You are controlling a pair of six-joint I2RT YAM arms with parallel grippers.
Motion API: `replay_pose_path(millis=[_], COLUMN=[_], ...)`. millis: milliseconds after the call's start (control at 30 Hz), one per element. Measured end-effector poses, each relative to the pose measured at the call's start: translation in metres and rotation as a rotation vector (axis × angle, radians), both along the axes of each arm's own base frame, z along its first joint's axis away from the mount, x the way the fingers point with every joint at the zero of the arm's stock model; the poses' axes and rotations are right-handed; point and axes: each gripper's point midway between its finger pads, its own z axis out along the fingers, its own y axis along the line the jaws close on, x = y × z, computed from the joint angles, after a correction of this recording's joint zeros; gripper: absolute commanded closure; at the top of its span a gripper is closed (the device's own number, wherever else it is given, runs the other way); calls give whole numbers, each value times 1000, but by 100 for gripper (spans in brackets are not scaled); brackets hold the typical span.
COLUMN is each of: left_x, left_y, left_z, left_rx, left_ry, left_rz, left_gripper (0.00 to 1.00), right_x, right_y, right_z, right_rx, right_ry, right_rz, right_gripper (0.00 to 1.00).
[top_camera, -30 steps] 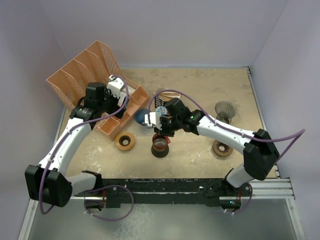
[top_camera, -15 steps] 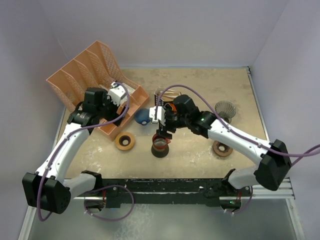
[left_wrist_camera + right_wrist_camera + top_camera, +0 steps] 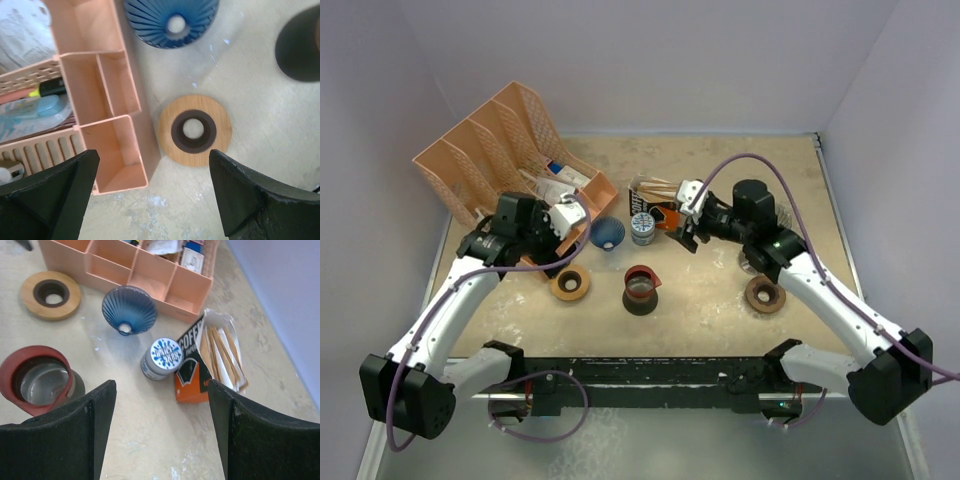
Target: Place the coffee filter in the dripper
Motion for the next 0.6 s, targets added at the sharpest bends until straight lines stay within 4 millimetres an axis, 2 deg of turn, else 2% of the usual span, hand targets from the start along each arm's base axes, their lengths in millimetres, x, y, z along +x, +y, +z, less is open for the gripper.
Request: replay_pose_path(millis=[100, 333, 600], left_x=[-13, -47, -68], left_y=[-5, -14, -11], left_z=[-11, -45, -85], left_rx=[28, 133, 238], left_ry=[36, 108, 189], left_rz=[-75, -318, -582], left_gripper=[11, 12, 17], right_x=[5, 38, 42], right_y=[-20, -70, -77], right_z=[-2, -5, -6], right_rx=[30, 67, 79], right_ry=[5, 34, 43], right_rz=[-60, -228, -244], right_gripper=[23, 23, 23])
